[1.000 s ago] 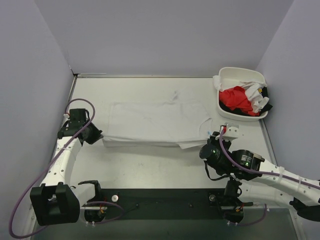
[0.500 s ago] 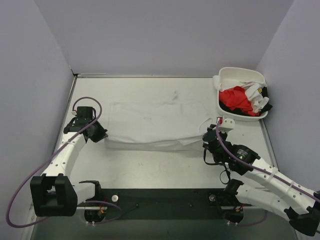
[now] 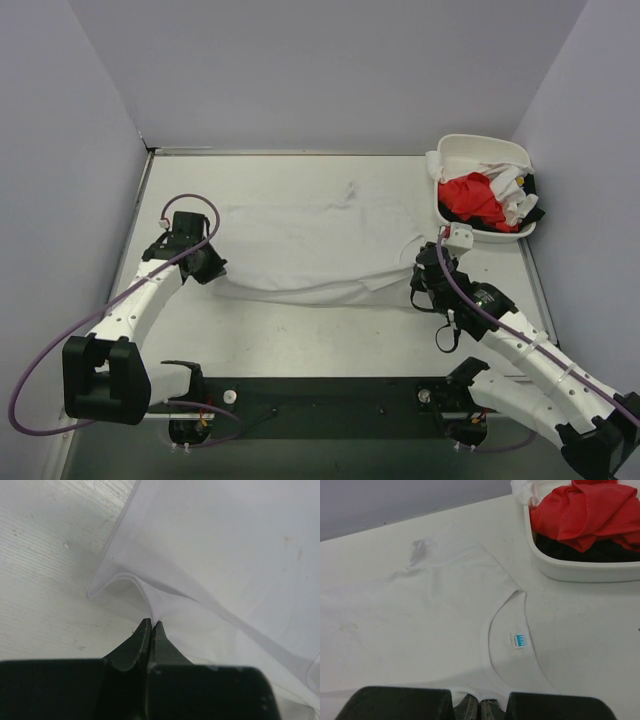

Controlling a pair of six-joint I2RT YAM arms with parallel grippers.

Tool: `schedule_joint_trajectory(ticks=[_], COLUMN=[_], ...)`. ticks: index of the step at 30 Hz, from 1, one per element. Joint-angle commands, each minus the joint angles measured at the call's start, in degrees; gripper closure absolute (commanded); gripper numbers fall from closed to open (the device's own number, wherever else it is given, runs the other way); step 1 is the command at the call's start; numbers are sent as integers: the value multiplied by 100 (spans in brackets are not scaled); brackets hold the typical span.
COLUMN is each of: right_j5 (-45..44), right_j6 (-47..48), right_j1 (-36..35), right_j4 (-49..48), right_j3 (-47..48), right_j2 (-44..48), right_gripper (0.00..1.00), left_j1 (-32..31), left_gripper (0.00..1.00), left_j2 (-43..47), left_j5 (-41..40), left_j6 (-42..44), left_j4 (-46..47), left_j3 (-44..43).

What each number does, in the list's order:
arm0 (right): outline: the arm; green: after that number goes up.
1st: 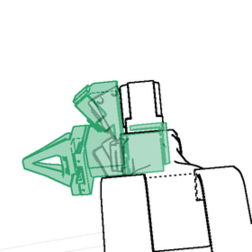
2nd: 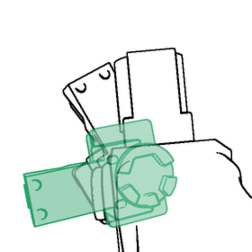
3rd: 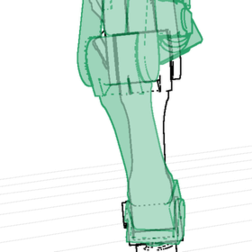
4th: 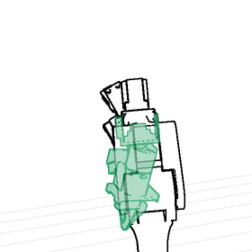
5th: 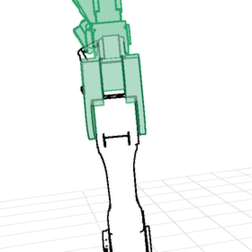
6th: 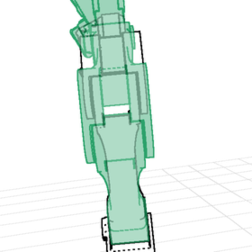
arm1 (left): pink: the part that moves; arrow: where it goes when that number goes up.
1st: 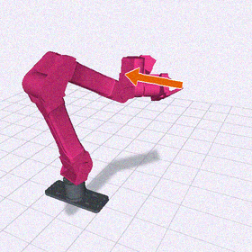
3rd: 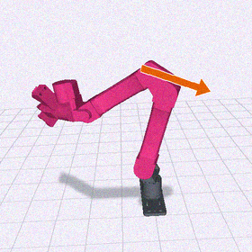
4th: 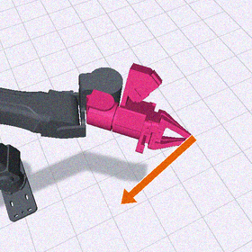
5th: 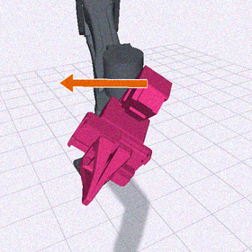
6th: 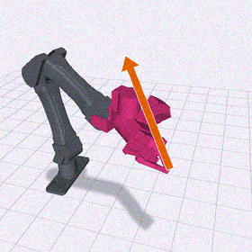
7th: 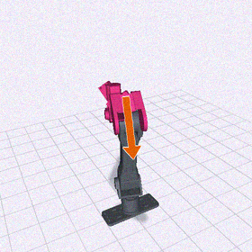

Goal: Fold and stack the t-shirts

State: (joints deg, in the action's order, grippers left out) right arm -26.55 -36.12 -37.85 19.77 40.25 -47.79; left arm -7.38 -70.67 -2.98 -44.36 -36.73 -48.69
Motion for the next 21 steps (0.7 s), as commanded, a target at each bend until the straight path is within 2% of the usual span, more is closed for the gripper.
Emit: schedule_joint_trajectory(ticks=[1,21], right_j5=[377,888], right_j6=[210,474], right_j1=[269,664], right_j4=[-307,-817], right_j3=[-17,422], right_j2=[-177,-1136], right_gripper=[100,100], left_j1=[8,289], left_gripper=[100,100], left_j2=[-16,-139], left_j5=[-255,-203], left_j6=[-64,6], left_j4=[140,219], left_j3=[-202,-141])
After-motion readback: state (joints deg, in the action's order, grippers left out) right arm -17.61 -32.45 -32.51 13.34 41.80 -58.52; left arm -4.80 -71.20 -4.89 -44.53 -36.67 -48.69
